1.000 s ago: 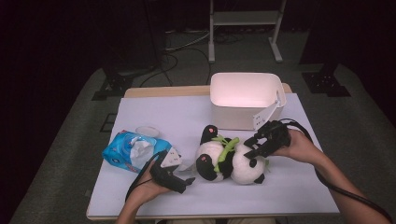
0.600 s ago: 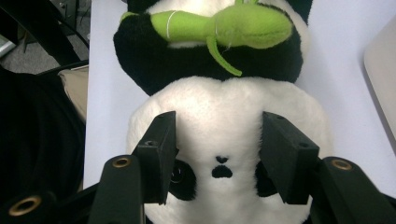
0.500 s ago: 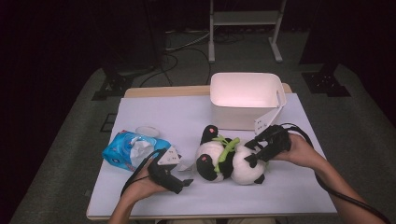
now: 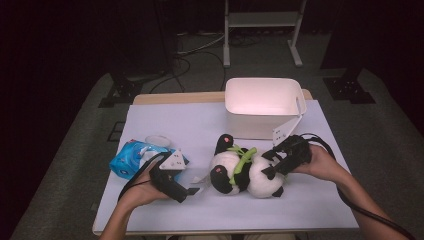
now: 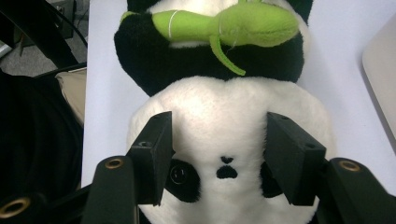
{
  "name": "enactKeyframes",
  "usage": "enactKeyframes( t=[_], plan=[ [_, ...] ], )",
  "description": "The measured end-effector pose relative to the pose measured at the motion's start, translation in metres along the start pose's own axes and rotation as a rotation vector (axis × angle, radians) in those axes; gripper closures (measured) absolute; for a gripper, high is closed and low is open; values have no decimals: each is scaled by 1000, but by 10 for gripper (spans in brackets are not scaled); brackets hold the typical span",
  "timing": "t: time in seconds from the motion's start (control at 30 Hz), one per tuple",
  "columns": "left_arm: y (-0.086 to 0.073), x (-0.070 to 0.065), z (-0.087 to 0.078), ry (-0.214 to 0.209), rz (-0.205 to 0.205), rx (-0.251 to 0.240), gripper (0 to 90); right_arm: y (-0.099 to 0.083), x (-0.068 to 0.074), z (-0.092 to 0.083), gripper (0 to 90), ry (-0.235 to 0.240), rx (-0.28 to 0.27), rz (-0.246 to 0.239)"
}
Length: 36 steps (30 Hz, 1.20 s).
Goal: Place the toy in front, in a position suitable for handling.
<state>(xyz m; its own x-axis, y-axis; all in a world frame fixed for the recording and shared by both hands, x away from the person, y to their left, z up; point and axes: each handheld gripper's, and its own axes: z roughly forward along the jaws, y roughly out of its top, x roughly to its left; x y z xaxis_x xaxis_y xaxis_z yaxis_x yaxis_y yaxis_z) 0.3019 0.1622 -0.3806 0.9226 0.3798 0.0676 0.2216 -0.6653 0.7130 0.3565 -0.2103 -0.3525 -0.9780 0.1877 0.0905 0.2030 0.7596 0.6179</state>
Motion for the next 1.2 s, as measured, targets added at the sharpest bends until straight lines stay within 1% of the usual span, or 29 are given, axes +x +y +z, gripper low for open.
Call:
enactKeyframes(
  t=[0.1, 0.13, 0.23, 0.27, 0.3, 0.33, 0.43, 0.47, 0.53, 0.57, 0.6, 0.67, 0.7, 0.73, 0.83, 1.03, 1.07, 1.1, 1.13, 1.17, 1.2],
  plan=[
    [-1, 3, -3, -11, -5, 0, 61, 0, 0, 0, 420, 2, 1, 2],
    [-1, 6, -8, -26, 4, 0, 83, 0, 0, 0, 407, 9, 2, 7],
    [-1, 9, -12, -36, 8, -14, 83, 0, 0, 0, 402, 10, 2, 7],
    [-1, 11, -15, -27, 3, -15, 83, 0, 0, 0, 403, 9, 2, 8],
    [-1, 11, -15, -27, 3, -15, 83, 0, 0, 0, 403, 8, 2, 9],
    [-1, 15, -20, -13, 5, -10, 84, 0, 0, 0, 403, 7, 2, 9],
    [-2, 18, -23, -8, 8, -8, 84, 0, 0, 0, 402, 6, 1, 8],
    [-2, 21, -27, -15, 6, -15, 84, 0, 0, 1, 400, 7, 1, 8],
    [-1, 27, -33, -8, 0, -28, 86, 0, 0, 0, 397, 12, 3, 11],
    [-1, 27, -33, -8, 0, -28, 87, 0, 0, 0, 397, 12, 3, 11],
    [-1, 29, -36, -4, 8, -23, 125, 0, 0, 1, 396, 10, 5, 11],
    [0, 35, -43, 3, 16, -21, 138, 1, 0, 1, 395, 10, 11, 12],
    [0, 35, -43, 3, 16, -21, 138, 1, 0, 1, 395, 10, 11, 12],
    [0, 37, -46, 15, 18, -17, 139, 1, 1, 1, 384, 9, 13, 10],
    [-2, 44, -52, 32, 18, -2, 139, 1, 1, 1, 383, 8, 10, 8],
    [-9, 54, -61, 54, 2, 24, 151, 0, 1, 1, 379, 9, 1, 14],
    [-12, 56, -64, 60, 6, 32, 188, 0, 1, 1, 377, 9, 1, 15],
    [-12, 56, -64, 60, 6, 32, 220, 0, 1, 1, 374, 11, 1, 16],
    [-15, 59, -65, 65, 5, 37, 220, 0, 1, 2, 373, 13, 2, 18],
    [-15, 59, -65, 65, 5, 37, 220, 0, 1, 2, 372, 14, 2, 19],
    [-18, 62, -66, 70, 4, 39, 234, 0, 1, 2, 371, 13, 6, 19]
  ],
)
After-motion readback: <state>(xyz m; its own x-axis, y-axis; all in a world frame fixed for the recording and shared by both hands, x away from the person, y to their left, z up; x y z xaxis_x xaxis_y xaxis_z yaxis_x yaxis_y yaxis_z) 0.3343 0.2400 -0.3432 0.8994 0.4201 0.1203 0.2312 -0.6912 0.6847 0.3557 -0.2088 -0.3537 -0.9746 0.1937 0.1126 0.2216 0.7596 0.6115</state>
